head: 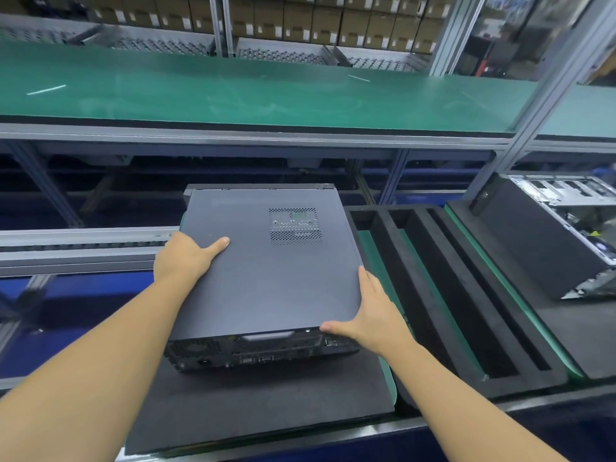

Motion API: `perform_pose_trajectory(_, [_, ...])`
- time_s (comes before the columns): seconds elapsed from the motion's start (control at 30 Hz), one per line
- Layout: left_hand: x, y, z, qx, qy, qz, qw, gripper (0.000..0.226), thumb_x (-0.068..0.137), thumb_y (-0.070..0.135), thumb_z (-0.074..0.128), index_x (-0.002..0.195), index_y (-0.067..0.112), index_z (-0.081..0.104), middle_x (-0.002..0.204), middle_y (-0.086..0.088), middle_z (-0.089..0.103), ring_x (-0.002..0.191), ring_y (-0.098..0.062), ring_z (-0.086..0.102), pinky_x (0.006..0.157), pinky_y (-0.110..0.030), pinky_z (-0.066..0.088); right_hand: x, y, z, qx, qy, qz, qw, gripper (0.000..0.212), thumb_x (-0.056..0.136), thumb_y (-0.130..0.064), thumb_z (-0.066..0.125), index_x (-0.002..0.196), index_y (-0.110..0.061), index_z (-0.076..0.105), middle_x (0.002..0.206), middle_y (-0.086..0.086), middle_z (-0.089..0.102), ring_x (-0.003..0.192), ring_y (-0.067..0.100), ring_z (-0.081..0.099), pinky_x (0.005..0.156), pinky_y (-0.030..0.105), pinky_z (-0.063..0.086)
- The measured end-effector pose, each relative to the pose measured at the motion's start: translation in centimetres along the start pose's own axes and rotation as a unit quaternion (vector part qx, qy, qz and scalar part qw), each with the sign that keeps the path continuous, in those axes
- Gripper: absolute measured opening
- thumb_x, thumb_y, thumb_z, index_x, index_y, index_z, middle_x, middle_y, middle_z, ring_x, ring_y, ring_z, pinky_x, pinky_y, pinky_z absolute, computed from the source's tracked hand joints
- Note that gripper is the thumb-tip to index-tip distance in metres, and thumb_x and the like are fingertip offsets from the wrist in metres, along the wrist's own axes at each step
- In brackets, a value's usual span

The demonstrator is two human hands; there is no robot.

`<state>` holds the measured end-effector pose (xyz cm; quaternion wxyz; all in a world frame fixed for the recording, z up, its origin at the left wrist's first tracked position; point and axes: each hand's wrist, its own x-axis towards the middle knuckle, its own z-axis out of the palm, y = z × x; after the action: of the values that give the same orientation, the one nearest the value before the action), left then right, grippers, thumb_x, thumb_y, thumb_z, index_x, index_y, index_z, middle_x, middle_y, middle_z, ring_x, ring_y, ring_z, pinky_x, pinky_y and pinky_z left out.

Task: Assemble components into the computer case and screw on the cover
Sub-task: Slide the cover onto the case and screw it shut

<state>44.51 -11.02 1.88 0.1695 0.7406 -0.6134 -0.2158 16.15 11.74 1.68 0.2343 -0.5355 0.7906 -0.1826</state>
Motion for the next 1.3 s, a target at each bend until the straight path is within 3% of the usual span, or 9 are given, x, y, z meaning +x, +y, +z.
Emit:
perform_pose_trajectory(0.2, [0.0,0.7,-0.1,0.007,0.025,-0.022,0.999,0.081,0.067,0.081,0.064,0.088,0.004,0.050,0.079,-0.009,0.053,0.062,-0.026,0.047,0.059,-0.036,0.039,-0.1,0.1,0.5,0.039,0.022,0.005,0.999,0.152,0.045,-0.086,0.076,0.163,-0.028,0.000,0.168,-0.014,0.014,0.150,0.020,0.030,0.118,0.041,0.032])
perform_pose_trajectory(0.3, [0.0,0.7,-0.2,0.025,0.012,-0.022,0.999,0.088,0.069,0.083,0.059,0.100,0.001,0.054,0.094,-0.013,0.059,0.079,-0.034,0.056,0.063,-0.038,0.043,-0.3,0.3,0.6,0.039,0.026,0.006,0.999,0.148,0.048,-0.084,0.077,0.163,-0.027,0.003,0.168,-0.016,0.013,0.150,0.020,0.029,0.119,0.041,0.031])
perform_pose_trajectory(0.43, [-0.2,-0.1,-0.5,0.048,-0.026,0.018,0.998,0.096,0.074,0.083,0.053,0.127,0.004,0.042,0.123,-0.016,0.060,0.107,-0.041,0.058,0.075,-0.043,0.045,-0.3,1.6,0.1,0.070,0.004,-0.019,0.997,0.135,0.063,-0.068,0.085,0.164,-0.028,0.005,0.169,-0.018,0.010,0.154,0.008,0.018,0.122,0.031,0.020])
perform_pose_trajectory(0.53, [-0.3,-1.3,-1.2,0.013,-0.098,0.075,0.992,0.107,0.078,0.073,0.060,0.156,0.020,0.007,0.152,-0.011,0.039,0.132,-0.038,0.044,0.101,-0.052,0.042,-0.3,2.8,-0.6,0.095,-0.029,-0.029,0.995,0.126,0.070,-0.062,0.084,0.164,-0.032,0.006,0.168,-0.022,0.011,0.152,0.001,0.016,0.123,0.027,0.018])
perform_pose_trajectory(0.67, [-1.4,-2.8,-2.2,-0.049,-0.165,0.107,0.979,0.106,0.081,0.060,0.069,0.157,0.030,0.002,0.160,-0.009,0.022,0.142,-0.032,0.032,0.113,-0.052,0.033,-0.1,3.6,-1.5,0.115,-0.060,-0.026,0.991,0.119,0.075,-0.055,0.085,0.163,-0.033,0.007,0.157,-0.026,0.029,0.143,-0.001,0.033,0.116,0.024,0.027])
perform_pose_trajectory(0.77, [-3.1,-3.9,-2.9,-0.072,-0.198,0.106,0.972,0.113,0.074,0.060,0.076,0.157,0.034,0.004,0.161,-0.004,0.019,0.143,-0.028,0.032,0.113,-0.049,0.033,-0.5,4.0,-1.6,0.133,-0.066,-0.022,0.989,0.113,0.082,-0.049,0.082,0.163,-0.032,0.005,0.144,-0.029,0.038,0.130,-0.004,0.044,0.117,0.028,0.033])
perform_pose_trajectory(1.0, [-7.8,-8.1,-4.6,-0.110,-0.268,0.112,0.951,0.141,0.044,0.057,0.091,0.153,0.050,0.002,0.154,0.017,0.029,0.127,-0.019,0.051,0.105,-0.042,0.045,-2.0,4.4,-1.4,0.164,-0.050,-0.042,0.984,0.079,0.100,-0.030,0.066,0.164,-0.024,0.019,0.156,-0.012,0.046,0.141,0.009,0.047,0.122,0.041,0.035])
perform_pose_trajectory(1.17, [-9.3,-9.7,-4.4,-0.109,-0.253,0.122,0.953,0.140,0.050,0.052,0.093,0.153,0.050,-0.001,0.151,0.019,0.032,0.129,-0.014,0.044,0.103,-0.033,0.038,-2.4,4.5,-0.7,0.168,-0.031,-0.052,0.984,0.068,0.103,-0.031,0.059,0.162,-0.028,0.025,0.146,-0.025,0.044,0.137,0.006,0.047,0.117,0.029,0.034])
perform_pose_trajectory(1.3, [-10.2,-10.2,-3.5,-0.106,-0.169,0.103,0.975,0.137,0.054,0.057,0.090,0.155,0.041,-0.002,0.135,0.023,0.038,0.118,-0.008,0.043,0.095,-0.031,0.038,-2.5,4.5,0.0,0.171,0.005,-0.047,0.984,0.060,0.102,-0.034,0.060,0.157,-0.033,0.034,0.128,-0.037,0.050,0.116,-0.018,0.050,0.106,0.015,0.037])
